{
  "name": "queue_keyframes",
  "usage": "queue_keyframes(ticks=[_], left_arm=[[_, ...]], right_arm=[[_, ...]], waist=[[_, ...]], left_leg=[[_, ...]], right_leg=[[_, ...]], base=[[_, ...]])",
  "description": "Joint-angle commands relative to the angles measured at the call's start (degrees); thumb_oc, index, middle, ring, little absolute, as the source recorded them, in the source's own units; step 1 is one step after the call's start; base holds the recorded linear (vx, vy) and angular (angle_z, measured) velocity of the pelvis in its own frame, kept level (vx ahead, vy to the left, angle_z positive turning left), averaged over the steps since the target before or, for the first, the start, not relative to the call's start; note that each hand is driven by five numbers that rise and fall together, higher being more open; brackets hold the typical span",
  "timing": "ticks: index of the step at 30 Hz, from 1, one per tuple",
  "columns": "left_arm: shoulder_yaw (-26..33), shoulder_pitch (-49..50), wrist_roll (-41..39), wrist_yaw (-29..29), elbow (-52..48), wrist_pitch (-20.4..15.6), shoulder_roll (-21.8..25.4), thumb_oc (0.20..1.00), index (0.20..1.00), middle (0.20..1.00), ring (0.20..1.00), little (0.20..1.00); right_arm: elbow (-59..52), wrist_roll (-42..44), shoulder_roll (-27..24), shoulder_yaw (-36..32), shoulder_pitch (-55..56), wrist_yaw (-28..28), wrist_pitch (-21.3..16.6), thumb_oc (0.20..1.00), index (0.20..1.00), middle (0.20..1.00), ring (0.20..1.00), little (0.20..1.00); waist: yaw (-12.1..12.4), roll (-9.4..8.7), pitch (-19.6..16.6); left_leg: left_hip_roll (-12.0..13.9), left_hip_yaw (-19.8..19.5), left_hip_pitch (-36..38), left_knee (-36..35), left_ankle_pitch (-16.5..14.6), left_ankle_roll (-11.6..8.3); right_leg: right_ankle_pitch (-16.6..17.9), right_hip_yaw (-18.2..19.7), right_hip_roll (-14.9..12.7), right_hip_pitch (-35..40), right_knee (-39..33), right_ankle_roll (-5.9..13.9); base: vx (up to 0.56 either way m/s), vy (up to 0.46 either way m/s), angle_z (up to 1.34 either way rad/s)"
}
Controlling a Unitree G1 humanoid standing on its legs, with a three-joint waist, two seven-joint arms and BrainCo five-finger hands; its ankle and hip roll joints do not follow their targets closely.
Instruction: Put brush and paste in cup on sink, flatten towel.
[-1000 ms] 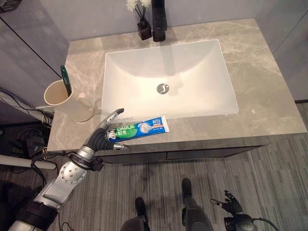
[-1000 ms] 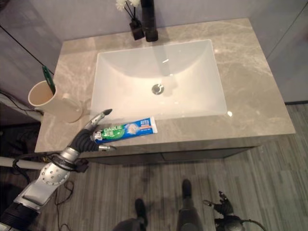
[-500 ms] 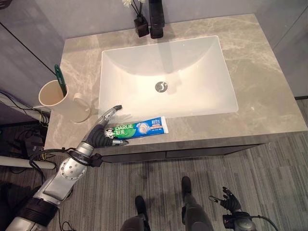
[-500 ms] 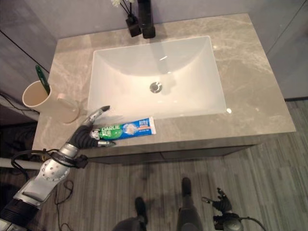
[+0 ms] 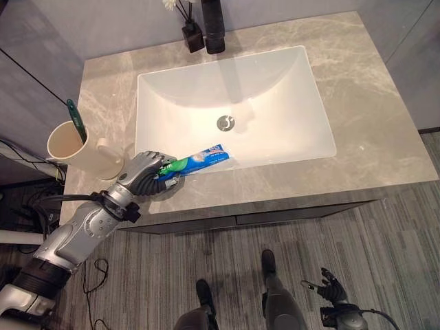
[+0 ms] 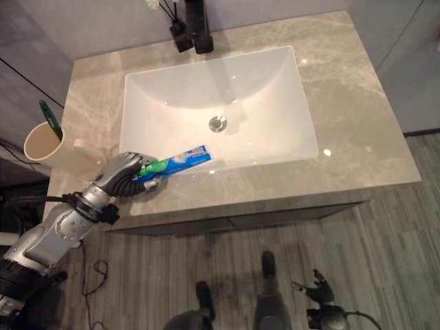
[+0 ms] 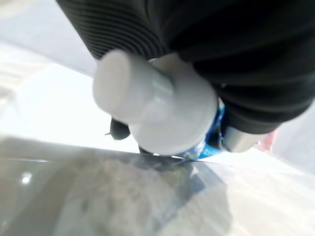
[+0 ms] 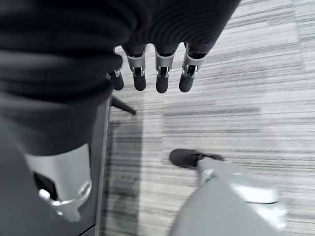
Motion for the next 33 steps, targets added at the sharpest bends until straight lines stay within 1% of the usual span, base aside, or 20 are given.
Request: queue_keyframes(ticks=[1, 2, 3, 5, 7, 8, 9, 11, 12, 13, 15, 19, 21, 22, 23, 26, 27, 29, 32, 33], left_arm=[[-3.0, 1.2, 2.0, 0.6, -1.0, -2.2, 1.7, 0.200, 0.200, 0.200, 0.200, 0.200], [-2.6, 0.9, 2.9, 1.8, -0.8, -2.0, 1.5, 0.200, 0.200, 0.200, 0.200, 0.200], [-2.6, 0.9, 2.9, 1.8, -0.9, -2.0, 1.5, 0.200, 0.200, 0.200, 0.200, 0.200], [-0.9, 1.2, 3.6, 3.1, -1.2, -1.6, 1.1, 0.200, 0.200, 0.200, 0.200, 0.200], [3.5, 2.3, 4.6, 5.5, -1.9, -1.4, 0.6, 0.200, 0.200, 0.200, 0.200, 0.200], [3.6, 2.5, 4.7, 5.5, -2.1, -1.3, 0.6, 0.200, 0.200, 0.200, 0.200, 0.200], [5.0, 2.6, 4.9, 6.5, -2.4, -1.4, 0.2, 0.200, 0.200, 0.200, 0.200, 0.200], [7.6, 3.0, 4.8, 8.7, -1.7, -1.1, -1.4, 0.200, 0.200, 0.200, 0.200, 0.200], [10.4, 3.2, 3.7, 11.4, -2.8, -1.0, -4.3, 0.200, 0.200, 0.200, 0.200, 0.200], [12.8, 4.2, 3.6, 12.7, -4.5, -0.3, -6.0, 0.200, 0.200, 0.200, 0.200, 0.200], [15.7, 4.0, 3.3, 14.5, -6.0, -0.4, -8.7, 0.200, 0.200, 0.200, 0.200, 0.200], [16.7, 0.6, -1.2, 16.0, -10.8, -1.0, -13.5, 0.200, 0.200, 0.200, 0.200, 0.200], [11.4, -6.9, -3.6, 15.1, -13.8, -1.3, -14.6, 0.200, 0.200, 0.200, 0.200, 0.200], [11.4, -7.0, -3.7, 15.1, -13.7, -1.3, -14.5, 0.200, 0.200, 0.200, 0.200, 0.200], [9.4, -9.5, -4.3, 14.3, -14.6, -1.6, -14.5, 0.200, 0.200, 0.200, 0.200, 0.200], [4.6, -12.6, -7.1, 12.1, -15.3, -1.7, -14.6, 0.200, 0.200, 0.200, 0.200, 0.200], [3.1, -13.5, -8.0, 11.8, -15.2, -1.7, -14.6, 0.200, 0.200, 0.200, 0.200, 0.200], [0.9, -14.3, -10.1, 10.5, -16.0, -1.8, -14.3, 0.200, 0.200, 0.200, 0.200, 0.200], [-1.3, -14.0, -13.9, 8.6, -17.8, -1.9, -14.5, 0.200, 0.200, 0.200, 0.200, 0.200], [-1.2, -13.9, -13.9, 8.6, -17.9, -1.8, -14.4, 0.200, 0.200, 0.200, 0.200, 0.200]], right_arm=[[3.1, 5.2, -0.4, -5.5, -0.8, -1.5, -1.4, 1.000, 1.000, 1.000, 1.000, 1.000], [4.0, 9.3, -0.1, -9.0, -0.5, -2.2, -1.8, 1.000, 1.000, 1.000, 1.000, 1.000], [4.0, 9.3, -0.1, -9.1, -0.5, -2.2, -1.8, 1.000, 1.000, 1.000, 1.000, 1.000], [4.5, 15.2, 0.0, -14.0, 0.1, -2.9, -2.8, 1.000, 1.000, 1.000, 1.000, 1.000], [-0.1, 20.2, -1.5, -21.8, 1.3, -5.7, -5.6, 1.000, 1.000, 1.000, 1.000, 1.000], [-0.3, 20.2, -1.5, -21.8, 1.5, -5.8, -5.6, 1.000, 1.000, 1.000, 1.000, 1.000], [-2.8, 21.6, -2.3, -24.9, 2.1, -7.3, -6.6, 1.000, 1.000, 1.000, 1.000, 1.000], [-10.3, 16.8, -4.7, -28.8, 3.6, -12.0, -7.7, 1.000, 1.000, 1.000, 1.000, 1.000], [-20.8, 12.0, -6.8, -31.5, 4.2, -15.8, -8.8, 1.000, 1.000, 1.000, 1.000, 1.000], [-34.0, 6.4, -6.7, -31.6, 5.1, -18.3, -7.9, 1.000, 1.000, 1.000, 1.000, 1.000], [-43.2, 0.8, -8.1, -33.0, 5.3, -18.4, -7.8, 1.000, 1.000, 1.000, 1.000, 1.000], [-57.1, 0.1, -10.4, -26.8, -0.5, -13.0, -7.9, 1.000, 1.000, 1.000, 1.000, 1.000], [-64.2, 8.8, -17.5, -12.8, -11.4, -1.3, -6.8, 1.000, 1.000, 1.000, 1.000, 1.000], [-64.1, 8.9, -17.5, -12.7, -11.6, -1.2, -6.8, 1.000, 1.000, 1.000, 1.000, 1.000], [-66.1, 13.5, -19.9, -6.6, -16.6, 5.0, -6.0, 1.000, 1.000, 1.000, 1.000, 1.000], [-65.0, 21.7, -21.5, 4.0, -25.6, 9.6, -3.0, 1.000, 1.000, 1.000, 1.000, 1.000], [-64.6, 23.6, -21.0, 8.9, -29.7, 11.0, -1.9, 1.000, 1.000, 1.000, 1.000, 1.000], [-64.2, 27.3, -19.8, 14.0, -34.4, 12.2, -0.7, 1.000, 1.000, 1.000, 1.000, 1.000], [-60.8, 34.5, -12.5, 18.3, -39.5, 12.7, -0.8, 1.000, 1.000, 1.000, 1.000, 1.000], [-60.6, 34.6, -12.4, 18.4, -39.6, 12.7, -0.8, 1.000, 1.000, 1.000, 1.000, 1.000]], waist=[[-0.3, 0.98, 0.0], [-0.5, 0.37, -1.0], [-0.5, 0.38, -1.0], [-0.5, -0.55, -2.4], [-0.5, -2.04, -4.3], [-0.6, -1.99, -4.4], [-0.7, -2.48, -5.0], [-1.0, -3.36, -6.5], [-1.2, -4.24, -7.4], [-1.5, -4.60, -8.2], [-1.6, -5.34, -9.1], [-0.8, -7.08, -10.7], [0.4, -8.63, -11.4], [0.3, -8.58, -11.5], [0.8, -8.97, -11.7], [2.0, -9.52, -12.1], [2.4, -9.68, -12.1], [3.0, -9.62, -12.1], [3.9, -9.50, -12.0], [3.8, -9.54, -12.0]], left_leg=[[0.6, -4.5, 3.6, 0.6, 0.1, -0.56], [0.7, -4.6, 4.2, 0.6, 0.0, -0.58], [0.7, -4.6, 4.2, 0.6, 0.0, -0.58], [0.9, -5.0, 5.0, 0.6, -0.4, -0.63], [1.1, -5.4, 6.0, 0.6, -0.8, -0.63], [1.1, -5.5, 6.1, 0.6, -0.9, -0.63], [1.3, -5.8, 6.4, 0.6, -1.0, -0.64], [1.3, -6.1, 7.0, 0.6, -1.3, -0.56], [1.3, -6.2, 7.3, 0.6, -1.2, -0.43], [1.3, -6.2, 7.4, 0.6, -1.5, -0.33], [1.1, -6.2, 7.3, 0.6, -1.3, -0.11], [1.1, -6.3, 7.8, 0.6, -1.9, -0.10], [1.1, -6.1, 8.2, 0.6, -1.3, -0.04], [1.1, -6.1, 8.3, 0.6, -1.7, -0.06], [1.1, -6.1, 8.4, 0.6, -1.6, -0.09], [1.2, -6.4, 8.7, 0.6, -1.4, -0.18], [1.2, -6.5, 8.7, 0.6, -1.3, -0.18], [1.2, -6.8, 8.8, 0.6, -1.2, -0.14], [1.2, -7.4, 8.9, 0.6, -1.0, -0.13], [1.2, -7.4, 8.9, 0.6, -1.0, -0.14]], right_leg=[[-6.7, 1.0, -0.3, 4.7, 4.5, 1.84], [-6.9, 0.7, -0.2, 5.8, 4.3, 1.81], [-6.9, 0.6, -0.2, 5.9, 4.3, 1.81], [-7.0, 0.1, -0.1, 7.3, 4.0, 1.80], [-7.2, -0.6, 0.0, 9.0, 3.8, 1.77], [-7.2, -0.7, 0.0, 9.1, 3.8, 1.79], [-7.4, -1.0, -0.1, 9.7, 3.7, 1.79], [-7.5, -1.4, -0.1, 10.6, 3.7, 1.86], [-7.2, -1.5, -0.1, 11.0, 3.8, 1.72], [-7.3, -1.4, -0.2, 11.2, 3.6, 1.80], [-6.9, -1.3, -0.2, 11.2, 3.6, 1.64], [-7.3, -1.3, -0.2, 12.1, 3.6, 1.57], [-7.1, -1.2, 0.0, 12.5, 3.8, 1.32], [-7.4, -1.2, 0.0, 12.7, 3.7, 1.41], [-7.4, -1.1, 0.0, 12.8, 3.7, 1.38], [-7.6, -1.5, -0.1, 13.6, 3.7, 1.29], [-7.7, -1.6, -0.1, 13.7, 3.7, 1.22], [-7.8, -1.9, -0.1, 14.1, 3.8, 1.09], [-8.1, -2.5, -0.1, 14.6, 3.8, 0.88], [-8.1, -2.5, -0.1, 14.6, 3.8, 0.88]], base=[[0.02, 0.004, 0.04], [0.02, 0.002, 0.06], [0.02, -0.002, 0.05], [0.04, -0.010, 0.01], [0.00, 0.000, 0.00], [0.00, 0.000, 0.00], [0.01, 0.018, 0.08], [-0.01, 0.034, 0.25], [-0.02, 0.053, 0.21], [-0.06, 0.059, 0.05], [-0.04, 0.040, -0.03], [0.00, 0.006, -0.01], [-0.04, -0.009, -0.02], [-0.03, -0.002, -0.03], [0.00, 0.000, 0.00], [0.00, 0.000, 0.00], [0.00, 0.000, 0.00], [0.00, 0.000, 0.00], [0.02, -0.008, 0.12], [0.03, -0.009, 0.16]])
